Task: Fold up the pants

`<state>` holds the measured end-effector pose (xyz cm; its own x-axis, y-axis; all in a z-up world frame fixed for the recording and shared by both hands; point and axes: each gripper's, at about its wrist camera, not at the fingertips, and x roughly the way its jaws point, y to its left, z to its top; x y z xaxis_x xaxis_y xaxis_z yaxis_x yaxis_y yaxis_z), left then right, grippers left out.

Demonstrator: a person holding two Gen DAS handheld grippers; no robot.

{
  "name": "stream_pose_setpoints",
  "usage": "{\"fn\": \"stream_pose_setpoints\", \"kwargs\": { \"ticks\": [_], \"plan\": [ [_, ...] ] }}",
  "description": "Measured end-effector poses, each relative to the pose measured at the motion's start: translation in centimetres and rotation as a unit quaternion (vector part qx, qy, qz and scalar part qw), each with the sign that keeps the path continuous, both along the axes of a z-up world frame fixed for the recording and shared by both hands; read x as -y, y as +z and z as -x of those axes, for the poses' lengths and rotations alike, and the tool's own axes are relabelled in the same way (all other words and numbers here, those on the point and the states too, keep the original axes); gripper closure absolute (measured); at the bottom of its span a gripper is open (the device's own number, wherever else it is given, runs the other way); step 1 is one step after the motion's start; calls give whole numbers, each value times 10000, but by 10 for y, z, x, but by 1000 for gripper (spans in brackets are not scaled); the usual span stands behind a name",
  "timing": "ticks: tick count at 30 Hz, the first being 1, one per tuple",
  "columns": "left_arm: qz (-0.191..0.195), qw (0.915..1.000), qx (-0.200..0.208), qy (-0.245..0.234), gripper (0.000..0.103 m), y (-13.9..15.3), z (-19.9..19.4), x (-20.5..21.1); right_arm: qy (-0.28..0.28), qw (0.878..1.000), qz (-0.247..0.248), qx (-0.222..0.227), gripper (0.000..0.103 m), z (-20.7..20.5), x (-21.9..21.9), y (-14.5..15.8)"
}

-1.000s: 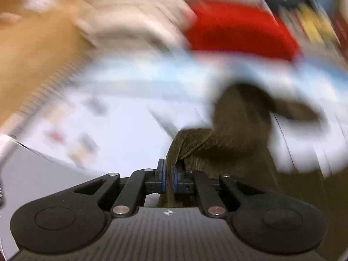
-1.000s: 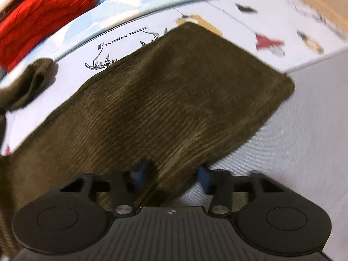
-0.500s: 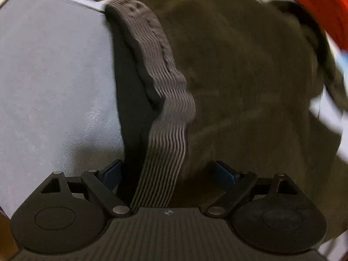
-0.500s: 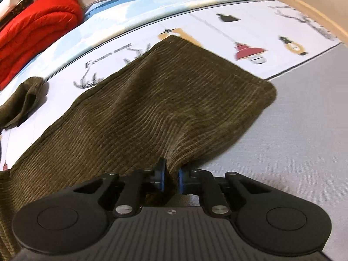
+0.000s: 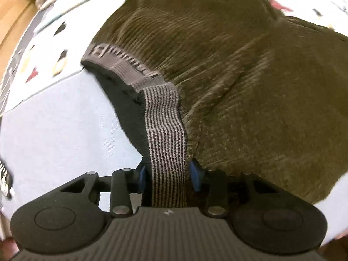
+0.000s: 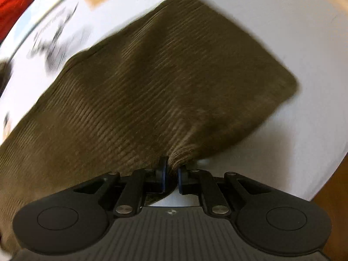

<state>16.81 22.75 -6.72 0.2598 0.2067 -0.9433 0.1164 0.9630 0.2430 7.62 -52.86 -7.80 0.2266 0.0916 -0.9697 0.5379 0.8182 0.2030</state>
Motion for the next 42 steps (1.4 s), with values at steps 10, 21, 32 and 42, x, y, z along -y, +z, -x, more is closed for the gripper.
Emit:
{"fn": "stream_pose_setpoints", "kwargs": {
  "ticks": [10, 21, 32, 42],
  "plan": [
    [869, 9863, 89, 1401, 35, 7, 2, -56, -1246, 9922, -15, -35, 62, 48, 71, -3],
    [730, 9889, 1, 1298, 32, -19, 9, -28, -2039, 9780, 297, 320, 85, 58, 95, -9],
    [272, 9988, -85, 408, 60, -6, 44, -4, -2255, 9720, 620, 233, 88, 81, 114, 3],
    [-187, 9985, -32, 516, 49, 6, 56, 10, -1968, 9790, 530, 86, 84, 63, 112, -2]
  ]
}}
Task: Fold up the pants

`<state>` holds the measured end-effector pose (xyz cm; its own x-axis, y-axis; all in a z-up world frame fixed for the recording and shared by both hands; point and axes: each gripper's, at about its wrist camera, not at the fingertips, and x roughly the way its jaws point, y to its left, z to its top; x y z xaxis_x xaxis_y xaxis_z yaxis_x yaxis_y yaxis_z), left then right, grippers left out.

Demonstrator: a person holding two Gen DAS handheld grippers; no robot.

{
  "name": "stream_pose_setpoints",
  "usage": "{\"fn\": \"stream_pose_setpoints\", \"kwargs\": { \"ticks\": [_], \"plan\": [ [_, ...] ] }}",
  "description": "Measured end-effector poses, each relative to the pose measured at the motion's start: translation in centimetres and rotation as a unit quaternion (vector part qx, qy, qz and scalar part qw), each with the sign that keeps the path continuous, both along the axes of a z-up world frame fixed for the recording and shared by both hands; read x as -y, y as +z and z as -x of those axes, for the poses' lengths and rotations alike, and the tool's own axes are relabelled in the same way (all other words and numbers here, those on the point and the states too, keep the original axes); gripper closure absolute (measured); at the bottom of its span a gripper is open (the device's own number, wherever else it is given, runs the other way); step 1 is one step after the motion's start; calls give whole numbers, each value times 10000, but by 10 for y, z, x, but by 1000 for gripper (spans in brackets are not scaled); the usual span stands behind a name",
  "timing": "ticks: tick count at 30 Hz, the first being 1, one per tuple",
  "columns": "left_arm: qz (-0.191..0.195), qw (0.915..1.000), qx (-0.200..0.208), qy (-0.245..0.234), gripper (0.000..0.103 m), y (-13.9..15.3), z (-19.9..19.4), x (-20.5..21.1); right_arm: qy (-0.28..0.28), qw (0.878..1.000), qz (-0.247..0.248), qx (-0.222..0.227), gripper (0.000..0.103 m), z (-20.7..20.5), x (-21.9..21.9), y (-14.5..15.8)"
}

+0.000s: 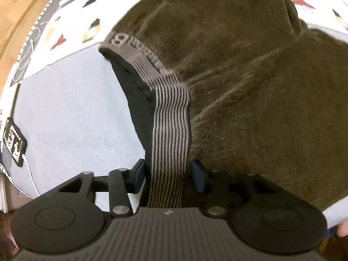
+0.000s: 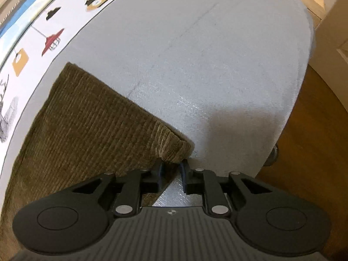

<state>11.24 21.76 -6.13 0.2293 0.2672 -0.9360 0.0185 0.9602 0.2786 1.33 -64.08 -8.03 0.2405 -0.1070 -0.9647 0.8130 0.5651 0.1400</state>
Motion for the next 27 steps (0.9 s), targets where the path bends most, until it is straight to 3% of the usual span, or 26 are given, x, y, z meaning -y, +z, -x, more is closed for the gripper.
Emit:
{"fn": "stream_pose_setpoints", "kwargs": {
  "ticks": [4, 10, 12, 15, 20, 25, 27],
  "plan": [
    [-19, 9980, 598, 205, 29, 30, -1, 11, -74, 9990, 310, 306, 79, 9, -7, 19],
    [-212, 9898, 1410, -17, 27, 71, -16, 56, 170, 9854, 1628, 457, 78, -1, -19, 48],
    [-88, 9836, 1798, -108, 25, 84, -23, 73, 39, 9818, 1775, 669, 78, -1, -15, 59],
    [216, 9717, 2350, -88, 22, 101, -34, 98, -148, 9762, 1671, 1375, 78, 2, -16, 75],
    [495, 9574, 2838, -183, 22, 115, -57, 152, 371, 9509, 1858, 2445, 75, -21, -47, 98],
    [516, 9474, 3117, -510, 22, 125, -72, 209, 1259, 9220, 2146, 2967, 70, -57, -96, 117],
    [692, 9446, 3169, -498, 21, 129, -79, 224, 1563, 9148, 2142, 3046, 69, -70, -115, 124]
  ]
}}
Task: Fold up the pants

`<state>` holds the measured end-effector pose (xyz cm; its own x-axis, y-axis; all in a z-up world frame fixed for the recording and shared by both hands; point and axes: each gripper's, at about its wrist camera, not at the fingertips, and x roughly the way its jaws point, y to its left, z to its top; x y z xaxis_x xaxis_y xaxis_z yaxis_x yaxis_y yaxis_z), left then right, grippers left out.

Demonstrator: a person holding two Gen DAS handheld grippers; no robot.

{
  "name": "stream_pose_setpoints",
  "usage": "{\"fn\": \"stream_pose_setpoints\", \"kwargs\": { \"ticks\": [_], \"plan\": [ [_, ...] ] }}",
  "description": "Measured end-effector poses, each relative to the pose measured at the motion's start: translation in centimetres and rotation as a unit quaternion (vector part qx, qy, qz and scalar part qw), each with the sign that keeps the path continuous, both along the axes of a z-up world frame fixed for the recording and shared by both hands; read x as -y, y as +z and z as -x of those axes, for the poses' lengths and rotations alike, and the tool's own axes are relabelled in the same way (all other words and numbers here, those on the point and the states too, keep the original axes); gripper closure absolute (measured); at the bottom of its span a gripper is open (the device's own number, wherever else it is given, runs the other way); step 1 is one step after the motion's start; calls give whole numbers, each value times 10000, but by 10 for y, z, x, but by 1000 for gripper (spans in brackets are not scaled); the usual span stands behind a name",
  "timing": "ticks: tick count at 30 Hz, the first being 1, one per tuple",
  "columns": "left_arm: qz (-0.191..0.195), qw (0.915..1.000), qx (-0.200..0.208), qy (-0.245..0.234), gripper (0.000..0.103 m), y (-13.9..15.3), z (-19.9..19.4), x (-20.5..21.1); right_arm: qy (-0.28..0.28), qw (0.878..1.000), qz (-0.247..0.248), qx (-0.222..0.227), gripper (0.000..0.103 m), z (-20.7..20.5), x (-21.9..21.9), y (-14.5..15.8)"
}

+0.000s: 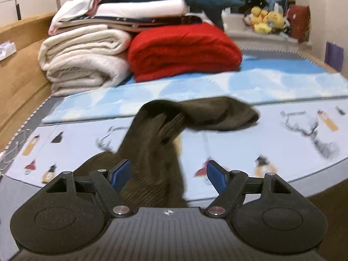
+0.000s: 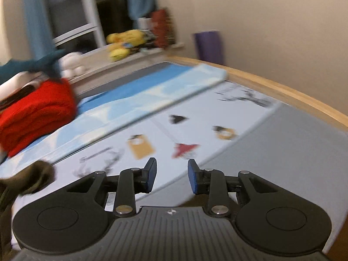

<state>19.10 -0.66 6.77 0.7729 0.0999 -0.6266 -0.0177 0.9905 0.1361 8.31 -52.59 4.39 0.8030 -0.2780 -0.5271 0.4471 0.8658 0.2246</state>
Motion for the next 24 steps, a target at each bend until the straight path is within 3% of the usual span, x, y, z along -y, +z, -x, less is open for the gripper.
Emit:
{"fn": "stream_pose_setpoints", "kwargs": {
  "ticks": [2, 3, 5, 9, 10, 12, 13, 14, 15, 16, 20, 24],
  "plan": [
    [500, 9977, -453, 50, 20, 1, -17, 9, 290, 9996, 4, 8, 68, -16, -19, 2],
    [663, 9940, -866, 67, 20, 1, -32, 18, 440, 9990, 15, -26, 68, -26, -31, 3],
    [574, 9904, -1259, 59, 20, 3, -51, 35, 711, 9974, 75, -80, 68, -40, -56, 3],
    [751, 9954, -532, -261, 20, 7, -56, 57, 1087, 9936, 40, -297, 68, -61, -103, 1],
    [679, 9952, -599, -368, 22, -4, -54, 59, 1142, 9928, -3, -351, 68, -63, -114, -2],
    [260, 9880, -1494, -287, 54, -31, -71, 70, 1272, 9907, -129, -459, 68, -74, -130, -5],
    [496, 9870, -1497, -318, 64, -32, -77, 69, 1367, 9892, -175, -493, 68, -81, -136, -7],
    [823, 9853, -1445, -378, 65, -30, -84, 66, 1466, 9877, -187, -507, 73, -87, -143, -9],
    [1160, 9832, -1349, -420, 70, -26, -93, 61, 1556, 9864, -164, -500, 87, -93, -151, -10],
    [1316, 9825, -1253, -412, 81, -23, -99, 57, 1653, 9849, -113, -505, 94, -100, -159, -12],
    [1133, 9883, -1017, -134, 82, -24, -123, 38, 1979, 9788, 192, -482, 98, -125, -196, -18],
    [1370, 9798, -1381, 456, 82, -44, -147, 0, 2162, 9754, 46, -424, 96, -159, -217, -25]
  ]
}}
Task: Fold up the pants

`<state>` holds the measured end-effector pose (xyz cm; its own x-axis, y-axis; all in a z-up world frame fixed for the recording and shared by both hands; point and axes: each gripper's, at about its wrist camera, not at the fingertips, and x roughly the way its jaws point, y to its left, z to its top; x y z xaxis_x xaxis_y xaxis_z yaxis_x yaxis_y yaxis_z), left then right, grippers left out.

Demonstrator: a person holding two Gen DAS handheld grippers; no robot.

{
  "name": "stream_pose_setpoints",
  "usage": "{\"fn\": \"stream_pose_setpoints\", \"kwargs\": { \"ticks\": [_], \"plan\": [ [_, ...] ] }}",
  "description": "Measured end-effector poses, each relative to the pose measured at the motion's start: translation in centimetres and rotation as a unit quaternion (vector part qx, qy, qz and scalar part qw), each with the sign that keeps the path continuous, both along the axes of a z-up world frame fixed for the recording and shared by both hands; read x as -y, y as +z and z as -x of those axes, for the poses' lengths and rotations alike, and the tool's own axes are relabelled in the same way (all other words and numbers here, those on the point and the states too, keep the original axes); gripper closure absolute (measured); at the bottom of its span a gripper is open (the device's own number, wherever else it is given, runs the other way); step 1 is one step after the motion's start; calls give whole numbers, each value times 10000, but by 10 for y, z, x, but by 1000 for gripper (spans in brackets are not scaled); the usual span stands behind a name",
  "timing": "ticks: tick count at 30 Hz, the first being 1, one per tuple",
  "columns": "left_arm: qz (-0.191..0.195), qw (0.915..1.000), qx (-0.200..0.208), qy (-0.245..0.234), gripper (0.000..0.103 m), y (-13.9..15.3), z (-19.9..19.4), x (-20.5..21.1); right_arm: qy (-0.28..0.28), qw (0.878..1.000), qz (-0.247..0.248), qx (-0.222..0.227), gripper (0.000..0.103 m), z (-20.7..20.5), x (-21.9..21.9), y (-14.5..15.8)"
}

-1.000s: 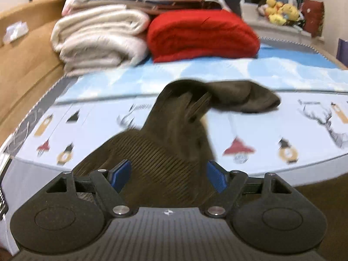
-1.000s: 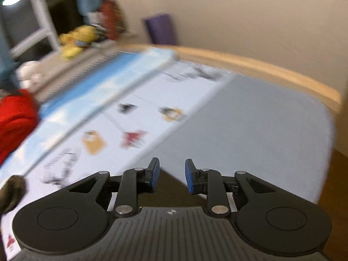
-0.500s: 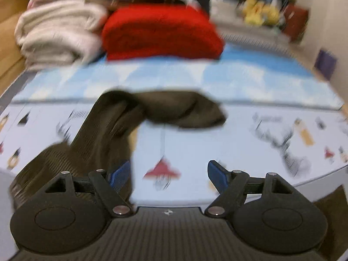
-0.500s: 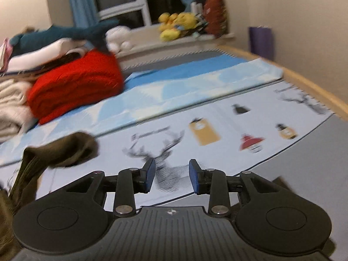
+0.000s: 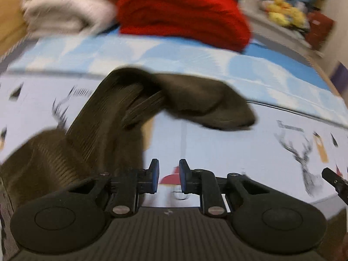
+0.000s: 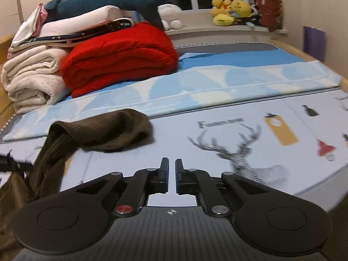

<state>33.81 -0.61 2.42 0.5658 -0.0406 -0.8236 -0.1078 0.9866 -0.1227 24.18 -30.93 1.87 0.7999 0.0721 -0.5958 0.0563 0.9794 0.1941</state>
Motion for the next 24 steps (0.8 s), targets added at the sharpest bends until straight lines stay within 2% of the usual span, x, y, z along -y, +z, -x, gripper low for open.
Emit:
{"fn": "stream_pose_setpoints", "kwargs": {
  "ticks": [5, 7, 8, 9, 14, 19, 24],
  "plan": [
    [357, 9988, -220, 256, 82, -18, -17, -35, 286, 9989, -372, -74, 94, -45, -18, -21],
    [547, 9974, -320, 356, 81, -27, -20, -44, 375, 9983, -415, -145, 89, -61, -26, -33],
    [650, 9963, -396, 406, 81, -32, -22, -49, 397, 9978, -482, -200, 83, -69, -29, -40],
    [790, 9950, -421, 434, 79, -35, -23, -53, 397, 9971, -594, -264, 78, -77, -31, -46],
    [1274, 9889, -537, 547, 72, -52, -27, -69, 223, 9891, -1356, -538, 63, -117, -37, -75],
    [1239, 9877, -650, 696, 64, -68, -35, -74, -172, 9731, -2192, -684, 57, -152, -37, -100],
    [1032, 9885, -808, 760, 60, -80, -41, -70, -392, 9628, -2574, -727, 57, -176, -40, -118]
  ]
}}
